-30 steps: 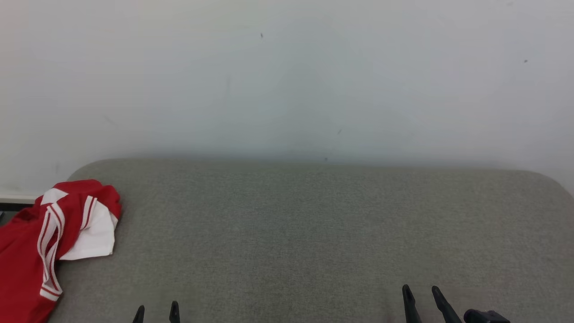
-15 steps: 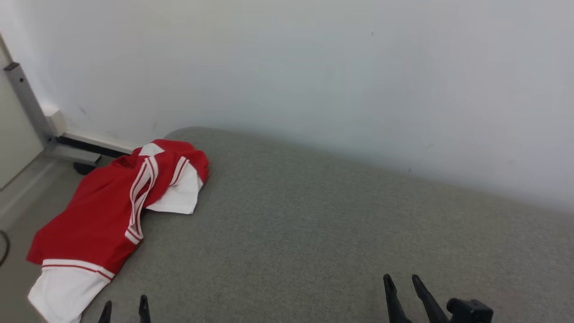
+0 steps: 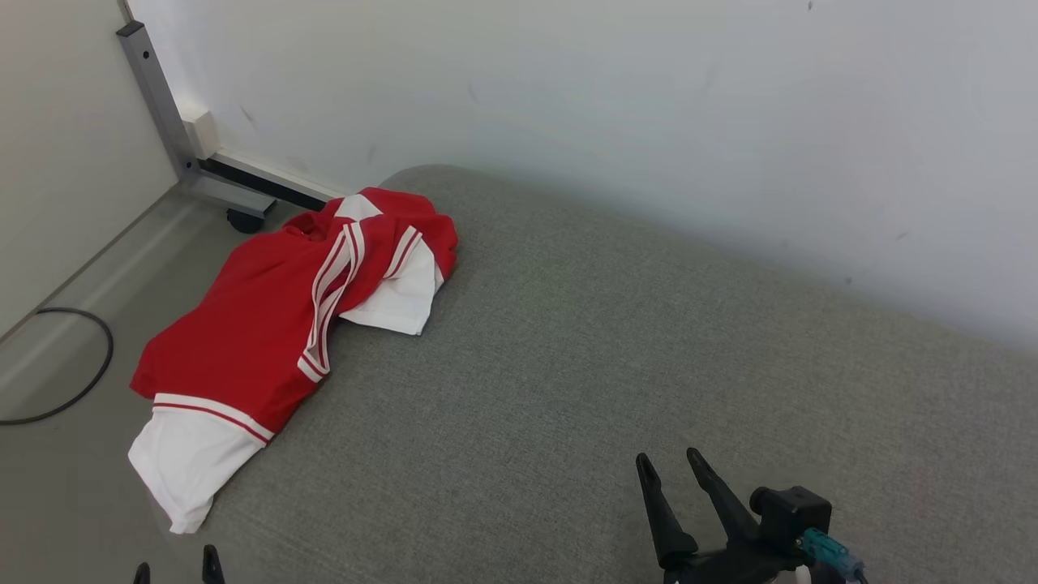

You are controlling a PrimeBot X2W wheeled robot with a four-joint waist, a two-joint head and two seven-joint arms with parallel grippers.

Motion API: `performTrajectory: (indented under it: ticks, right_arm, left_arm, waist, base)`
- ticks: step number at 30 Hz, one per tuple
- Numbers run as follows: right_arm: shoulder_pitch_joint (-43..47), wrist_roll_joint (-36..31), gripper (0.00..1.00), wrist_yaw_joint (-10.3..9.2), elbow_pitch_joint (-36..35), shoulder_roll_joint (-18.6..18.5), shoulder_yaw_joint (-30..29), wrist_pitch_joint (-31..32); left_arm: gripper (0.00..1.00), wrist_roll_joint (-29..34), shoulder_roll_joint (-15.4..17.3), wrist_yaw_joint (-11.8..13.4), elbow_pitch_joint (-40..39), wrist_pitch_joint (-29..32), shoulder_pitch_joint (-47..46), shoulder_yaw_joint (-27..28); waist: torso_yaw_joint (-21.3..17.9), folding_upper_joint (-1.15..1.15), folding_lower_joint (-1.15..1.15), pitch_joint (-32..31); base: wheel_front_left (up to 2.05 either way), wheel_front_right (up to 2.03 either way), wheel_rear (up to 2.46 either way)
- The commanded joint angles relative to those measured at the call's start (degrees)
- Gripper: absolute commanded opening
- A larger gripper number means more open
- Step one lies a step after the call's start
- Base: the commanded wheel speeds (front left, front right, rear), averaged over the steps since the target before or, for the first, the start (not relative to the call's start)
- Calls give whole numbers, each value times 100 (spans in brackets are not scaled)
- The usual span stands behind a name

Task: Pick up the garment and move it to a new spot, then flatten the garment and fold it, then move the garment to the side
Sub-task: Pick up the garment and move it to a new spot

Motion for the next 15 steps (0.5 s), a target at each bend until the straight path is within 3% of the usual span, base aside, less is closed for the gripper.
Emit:
performTrajectory:
  ticks: [1,9,15]
  right_arm:
    - [-64,46,100,19,48,-6,29,-25]
    - [-78,33,100,19,128,-7,50,-33]
    - [129,-224,100,19,91,-6,-131,-24]
  left_arm:
    - [100,-32,-23,16,-47,-20,52,22]
    - [100,46,-70,-2,101,-20,-15,-40]
    - [100,-13,85,-179,522,350,-929,-220]
  waist:
    - [73,0,0,79]
    - [62,0,0,71]
    - [87,0,0,104]
  base:
    - [0,0,0]
    - [0,0,0]
    - [0,0,0]
